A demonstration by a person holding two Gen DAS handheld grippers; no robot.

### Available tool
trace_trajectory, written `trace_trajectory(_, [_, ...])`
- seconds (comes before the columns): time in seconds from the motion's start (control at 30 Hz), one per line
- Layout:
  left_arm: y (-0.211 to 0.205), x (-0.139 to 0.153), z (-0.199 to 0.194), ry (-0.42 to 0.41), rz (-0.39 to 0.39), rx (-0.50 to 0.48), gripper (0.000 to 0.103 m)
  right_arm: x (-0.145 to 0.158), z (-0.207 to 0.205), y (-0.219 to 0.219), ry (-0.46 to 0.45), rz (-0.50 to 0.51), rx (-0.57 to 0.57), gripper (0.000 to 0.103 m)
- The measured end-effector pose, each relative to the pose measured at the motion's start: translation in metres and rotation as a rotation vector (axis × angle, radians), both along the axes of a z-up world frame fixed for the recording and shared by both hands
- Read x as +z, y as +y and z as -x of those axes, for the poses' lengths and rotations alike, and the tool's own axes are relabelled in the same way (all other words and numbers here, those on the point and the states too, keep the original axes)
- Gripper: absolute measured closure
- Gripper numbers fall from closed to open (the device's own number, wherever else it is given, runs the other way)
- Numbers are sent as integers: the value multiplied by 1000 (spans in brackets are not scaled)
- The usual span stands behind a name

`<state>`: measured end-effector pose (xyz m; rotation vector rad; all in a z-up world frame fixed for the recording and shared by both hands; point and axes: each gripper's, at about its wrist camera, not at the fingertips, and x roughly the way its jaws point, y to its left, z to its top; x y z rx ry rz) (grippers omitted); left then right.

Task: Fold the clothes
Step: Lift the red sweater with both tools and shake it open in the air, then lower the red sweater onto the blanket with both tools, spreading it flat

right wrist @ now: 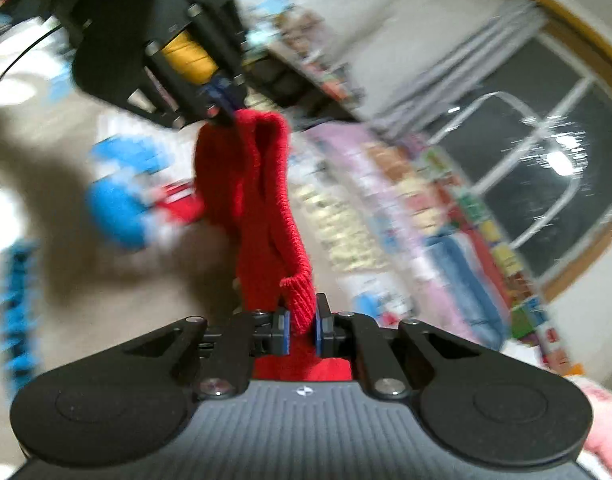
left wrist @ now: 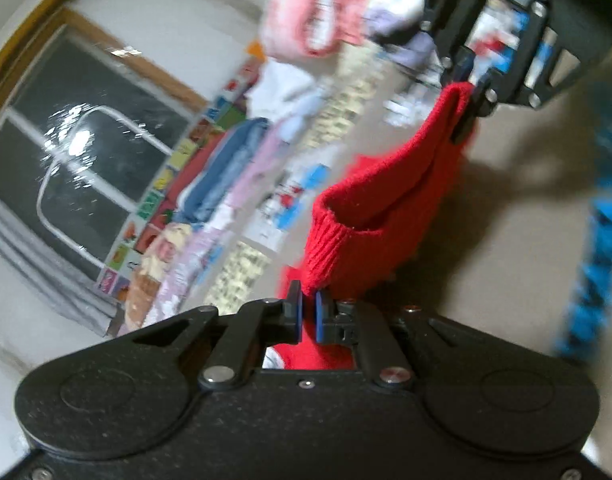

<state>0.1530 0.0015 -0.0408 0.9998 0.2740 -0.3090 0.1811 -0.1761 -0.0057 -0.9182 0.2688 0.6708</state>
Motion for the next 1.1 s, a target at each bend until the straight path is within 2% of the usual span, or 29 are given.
trace_trajectory(0.17, [-3,-44,56,26,-86,-35,99,-51,59,20,56,71,32,91])
trace_trajectory(0.3, [-2,-61,82,31,-123,-54,99,-68,90,30,74,73,28,91])
trace_trajectory(0.47, [-6,-80,107,43,-177,-81,99,-82,117,30,80,122,44,91])
trace_trajectory(0.6, [-13,-104,125,111,-245,-96,97,-99,131,29,124,165,36,90])
trace_trajectory(0.67, [-15,-107,127,150,-242,-86,92,-108,138,32,139,200,26,89])
trace_trajectory(0.8, [-9,-95,132,256,-146,-43,92,-103,149,33,184,178,0,80])
trace_trajectory(0.87, [-2,-84,132,313,-82,-16,87,-94,156,30,223,149,2,75])
trace_trajectory(0.9, [1,-79,131,335,-44,3,79,-89,160,28,247,131,8,76])
trace_trajectory(0.93, [5,-74,130,356,6,27,69,-84,164,26,253,121,12,76])
trace_trajectory(1.0, [16,-60,124,389,136,93,59,-75,173,22,253,104,18,76])
trace_trajectory(1.1, [34,-43,107,430,352,217,58,-56,175,13,251,-10,-25,76])
